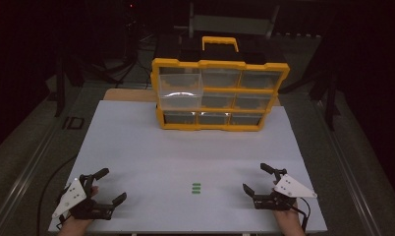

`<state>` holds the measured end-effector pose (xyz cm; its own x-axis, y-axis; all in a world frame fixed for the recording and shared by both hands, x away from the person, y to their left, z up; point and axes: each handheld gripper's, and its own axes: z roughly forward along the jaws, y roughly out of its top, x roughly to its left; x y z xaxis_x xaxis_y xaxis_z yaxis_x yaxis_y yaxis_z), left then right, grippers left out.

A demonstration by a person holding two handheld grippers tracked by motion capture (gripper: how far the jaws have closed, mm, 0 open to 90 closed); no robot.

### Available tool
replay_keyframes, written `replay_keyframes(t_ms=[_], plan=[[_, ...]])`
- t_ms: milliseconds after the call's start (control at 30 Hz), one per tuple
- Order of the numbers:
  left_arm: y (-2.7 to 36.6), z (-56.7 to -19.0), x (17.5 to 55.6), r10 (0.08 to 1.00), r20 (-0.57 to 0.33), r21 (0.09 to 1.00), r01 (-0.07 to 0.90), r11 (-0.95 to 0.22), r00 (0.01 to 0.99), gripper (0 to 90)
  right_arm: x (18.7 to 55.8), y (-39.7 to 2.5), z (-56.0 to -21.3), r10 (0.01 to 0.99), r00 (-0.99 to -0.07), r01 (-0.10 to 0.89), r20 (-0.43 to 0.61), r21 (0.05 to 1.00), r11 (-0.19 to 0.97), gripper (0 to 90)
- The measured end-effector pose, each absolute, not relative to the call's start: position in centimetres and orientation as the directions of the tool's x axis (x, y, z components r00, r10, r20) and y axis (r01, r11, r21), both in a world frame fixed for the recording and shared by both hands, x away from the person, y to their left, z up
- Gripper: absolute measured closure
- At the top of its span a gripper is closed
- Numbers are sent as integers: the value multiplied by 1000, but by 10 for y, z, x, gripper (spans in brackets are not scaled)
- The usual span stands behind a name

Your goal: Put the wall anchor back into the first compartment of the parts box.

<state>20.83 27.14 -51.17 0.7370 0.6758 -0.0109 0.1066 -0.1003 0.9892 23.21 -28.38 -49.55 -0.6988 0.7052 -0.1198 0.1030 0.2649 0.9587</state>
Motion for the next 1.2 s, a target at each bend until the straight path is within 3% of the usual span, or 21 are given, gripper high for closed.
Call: replay_keyframes(t_ms=[433, 1200], plan=[[253, -464, 224, 530, -14, 987, 97, -129, 848, 0, 232, -283, -495, 689, -715, 91, -116, 962, 256, 83], [211, -393, 261, 343, 12, 988, 43, -151, 939, 0, 232, -282, -495, 682, -722, 88, -118, 962, 260, 83]])
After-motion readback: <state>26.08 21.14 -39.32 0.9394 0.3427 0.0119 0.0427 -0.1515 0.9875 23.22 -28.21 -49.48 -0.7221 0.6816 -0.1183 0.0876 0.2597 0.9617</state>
